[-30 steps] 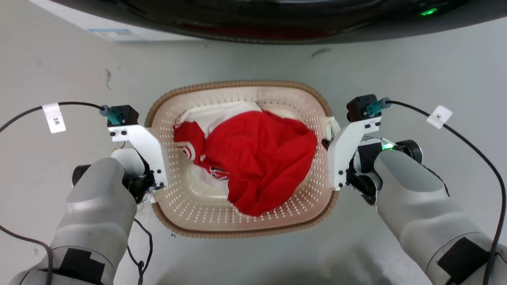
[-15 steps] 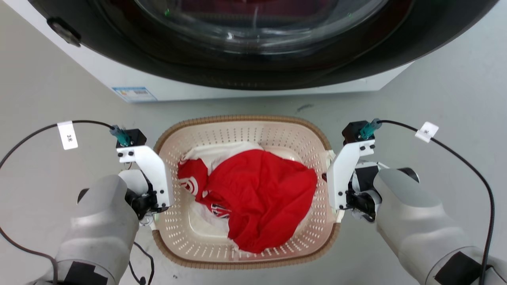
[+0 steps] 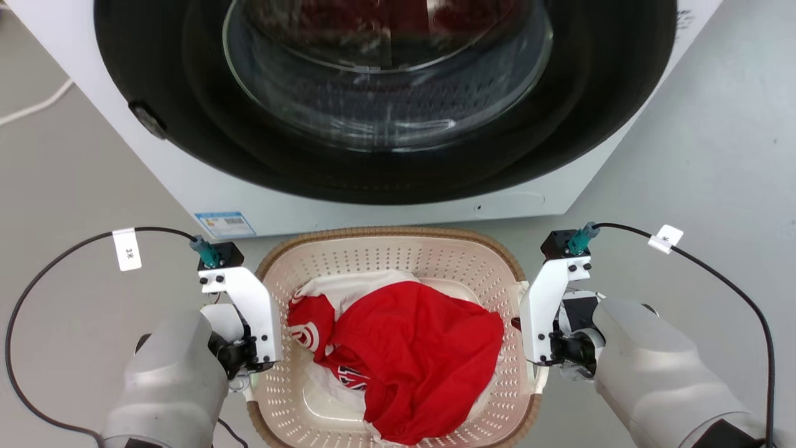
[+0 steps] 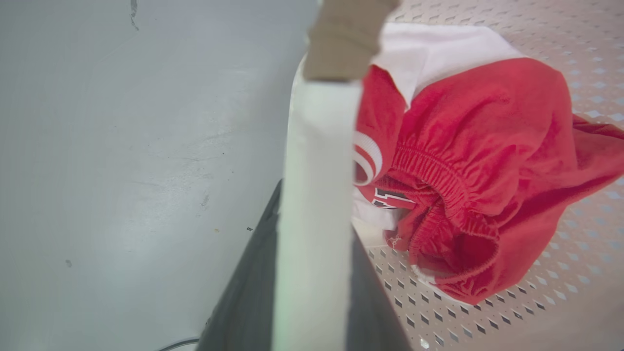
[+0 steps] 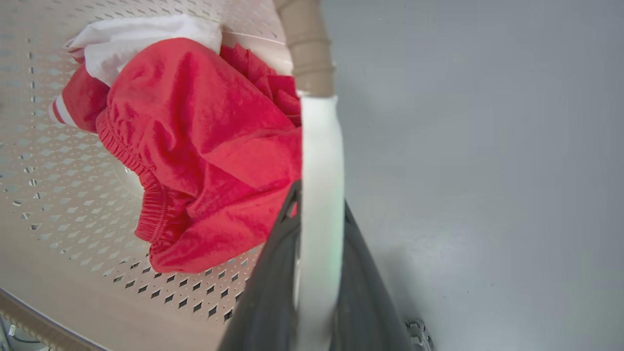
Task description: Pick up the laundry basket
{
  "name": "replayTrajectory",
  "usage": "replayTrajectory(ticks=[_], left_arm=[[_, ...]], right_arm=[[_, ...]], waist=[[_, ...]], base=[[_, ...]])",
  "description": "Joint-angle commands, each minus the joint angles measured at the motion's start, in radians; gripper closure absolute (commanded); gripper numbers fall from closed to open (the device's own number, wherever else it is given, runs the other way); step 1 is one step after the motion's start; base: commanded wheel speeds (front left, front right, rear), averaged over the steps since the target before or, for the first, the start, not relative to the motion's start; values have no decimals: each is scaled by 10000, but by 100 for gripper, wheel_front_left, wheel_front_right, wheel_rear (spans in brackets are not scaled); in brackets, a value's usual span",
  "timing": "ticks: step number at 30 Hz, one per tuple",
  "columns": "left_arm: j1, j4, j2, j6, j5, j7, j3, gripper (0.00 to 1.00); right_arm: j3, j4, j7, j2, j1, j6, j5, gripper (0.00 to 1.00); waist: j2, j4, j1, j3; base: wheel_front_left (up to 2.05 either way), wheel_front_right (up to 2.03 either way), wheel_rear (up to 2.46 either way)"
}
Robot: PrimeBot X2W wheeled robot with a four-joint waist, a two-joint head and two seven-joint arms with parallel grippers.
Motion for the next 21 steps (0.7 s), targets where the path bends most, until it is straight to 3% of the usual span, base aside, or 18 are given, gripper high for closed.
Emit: replayTrajectory(ticks=[1, 13, 21], left_arm=[[104, -8, 138, 25, -104, 23, -6, 100], [648, 15, 18, 23, -315, 590, -124, 100], [1027, 12, 0, 56, -476, 1173, -141, 100]], right_arm=[[-2, 91, 117, -190, 182, -3, 22, 100], [39, 110, 682, -376, 560, -4, -3, 100], [-15, 120, 1617, -579, 881, -9, 8, 100]], waist=[[-1, -81, 1, -481], [-1, -7, 1, -1836], [-1, 31, 1, -2723]], base=[[0, 0, 0], [0, 0, 0], [0, 0, 0]])
